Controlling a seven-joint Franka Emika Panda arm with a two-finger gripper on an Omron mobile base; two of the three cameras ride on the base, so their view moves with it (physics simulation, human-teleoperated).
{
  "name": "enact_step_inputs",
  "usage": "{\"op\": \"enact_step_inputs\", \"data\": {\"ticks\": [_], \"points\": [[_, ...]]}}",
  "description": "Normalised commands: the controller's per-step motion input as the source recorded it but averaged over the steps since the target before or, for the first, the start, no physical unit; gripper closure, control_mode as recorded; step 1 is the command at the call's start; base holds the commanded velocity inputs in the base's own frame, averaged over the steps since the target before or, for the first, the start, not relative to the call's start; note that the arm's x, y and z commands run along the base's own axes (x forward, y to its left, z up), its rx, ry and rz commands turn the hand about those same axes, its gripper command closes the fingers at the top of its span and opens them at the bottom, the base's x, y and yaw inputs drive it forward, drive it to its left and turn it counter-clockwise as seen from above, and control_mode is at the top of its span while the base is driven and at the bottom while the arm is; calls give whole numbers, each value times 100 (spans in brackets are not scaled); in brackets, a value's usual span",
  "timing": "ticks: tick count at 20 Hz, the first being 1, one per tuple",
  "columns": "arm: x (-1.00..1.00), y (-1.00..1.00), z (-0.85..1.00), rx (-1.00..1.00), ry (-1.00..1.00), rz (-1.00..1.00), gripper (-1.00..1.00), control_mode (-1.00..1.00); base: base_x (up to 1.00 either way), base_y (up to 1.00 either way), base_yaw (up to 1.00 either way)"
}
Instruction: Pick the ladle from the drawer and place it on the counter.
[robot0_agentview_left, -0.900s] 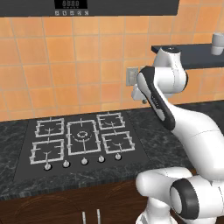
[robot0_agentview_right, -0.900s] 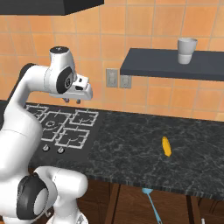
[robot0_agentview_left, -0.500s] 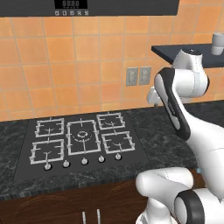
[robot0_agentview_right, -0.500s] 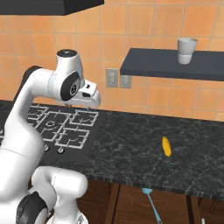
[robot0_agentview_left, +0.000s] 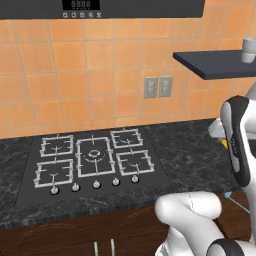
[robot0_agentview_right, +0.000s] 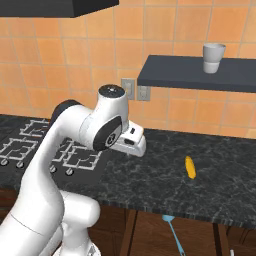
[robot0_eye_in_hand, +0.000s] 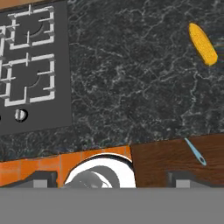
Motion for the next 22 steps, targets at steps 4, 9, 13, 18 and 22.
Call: {"op": "enact_step_inputs", "data": {"ticks": [4,9,13,18,22], "points": [[-66,-100,-48,0,2,-8,-100,-100,0,0,0],[-62,-100,-47,1,5,-5,-100,-100,0,0,0],[-35,-97,-40,0,4,0,-100,-100,0,0,0],[-30,-45,-74,-6,0,0,-100,-100,0,0,0],[-41,0,-98,-22,2,0,-100,-100,0,0,0]]}}
